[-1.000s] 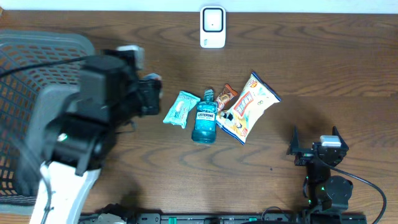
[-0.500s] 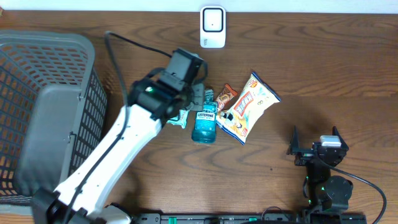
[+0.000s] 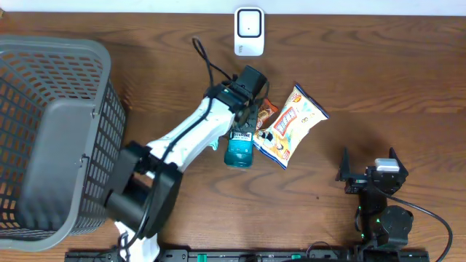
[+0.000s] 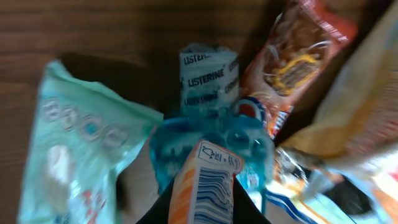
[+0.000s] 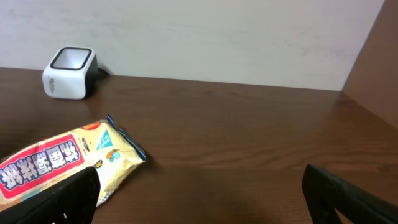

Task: Scan the item barcode
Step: 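Carry the orange box over the items toward the scanner with the left gripper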

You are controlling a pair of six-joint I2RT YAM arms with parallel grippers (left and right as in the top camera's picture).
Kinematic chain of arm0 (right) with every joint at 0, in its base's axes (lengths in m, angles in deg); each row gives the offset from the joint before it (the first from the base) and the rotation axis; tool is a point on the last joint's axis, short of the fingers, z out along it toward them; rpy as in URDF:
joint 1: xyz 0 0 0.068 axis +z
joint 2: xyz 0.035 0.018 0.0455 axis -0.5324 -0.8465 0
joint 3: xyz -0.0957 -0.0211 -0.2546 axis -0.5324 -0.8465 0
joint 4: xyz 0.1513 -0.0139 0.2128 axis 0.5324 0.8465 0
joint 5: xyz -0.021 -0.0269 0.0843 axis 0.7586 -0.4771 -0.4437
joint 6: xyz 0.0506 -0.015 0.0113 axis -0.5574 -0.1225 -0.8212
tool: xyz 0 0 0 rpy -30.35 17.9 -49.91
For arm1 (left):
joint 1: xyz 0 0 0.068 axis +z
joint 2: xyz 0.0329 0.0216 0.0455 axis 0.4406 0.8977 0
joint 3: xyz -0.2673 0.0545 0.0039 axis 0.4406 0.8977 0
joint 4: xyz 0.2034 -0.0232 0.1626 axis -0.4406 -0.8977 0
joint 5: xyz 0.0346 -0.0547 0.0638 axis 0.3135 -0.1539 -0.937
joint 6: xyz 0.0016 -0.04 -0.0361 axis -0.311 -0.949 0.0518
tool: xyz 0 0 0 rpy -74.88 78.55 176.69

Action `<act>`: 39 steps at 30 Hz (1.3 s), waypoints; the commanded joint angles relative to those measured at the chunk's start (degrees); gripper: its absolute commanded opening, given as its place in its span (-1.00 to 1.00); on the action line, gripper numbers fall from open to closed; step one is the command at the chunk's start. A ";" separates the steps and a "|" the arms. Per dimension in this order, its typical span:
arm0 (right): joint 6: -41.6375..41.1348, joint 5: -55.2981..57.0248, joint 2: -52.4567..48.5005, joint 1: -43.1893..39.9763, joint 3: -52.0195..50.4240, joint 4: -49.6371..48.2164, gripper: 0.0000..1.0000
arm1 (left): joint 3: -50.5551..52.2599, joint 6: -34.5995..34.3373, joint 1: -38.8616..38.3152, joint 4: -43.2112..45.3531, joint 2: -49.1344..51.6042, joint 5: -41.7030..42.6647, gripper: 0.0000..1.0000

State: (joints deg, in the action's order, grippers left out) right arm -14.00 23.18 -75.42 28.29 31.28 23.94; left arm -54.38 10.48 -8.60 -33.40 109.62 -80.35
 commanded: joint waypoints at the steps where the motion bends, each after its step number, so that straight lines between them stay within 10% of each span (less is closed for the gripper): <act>1: 0.52 0.09 -0.07 0.46 -0.04 0.24 0.98 | 0.57 -0.31 -0.11 1.25 3.58 -0.74 -0.82; 31: 0.52 0.09 -0.07 0.46 -0.04 0.24 0.99 | 0.96 -0.31 -0.11 5.27 5.38 -6.97 -0.80; 39: 0.52 0.09 -0.07 0.46 -0.04 0.24 0.98 | 0.96 -0.33 -0.11 5.22 5.38 -6.97 0.43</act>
State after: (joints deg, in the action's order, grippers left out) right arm -14.00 23.18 -75.42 28.29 31.28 23.96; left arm -54.31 10.07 -8.52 -27.68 113.07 -86.91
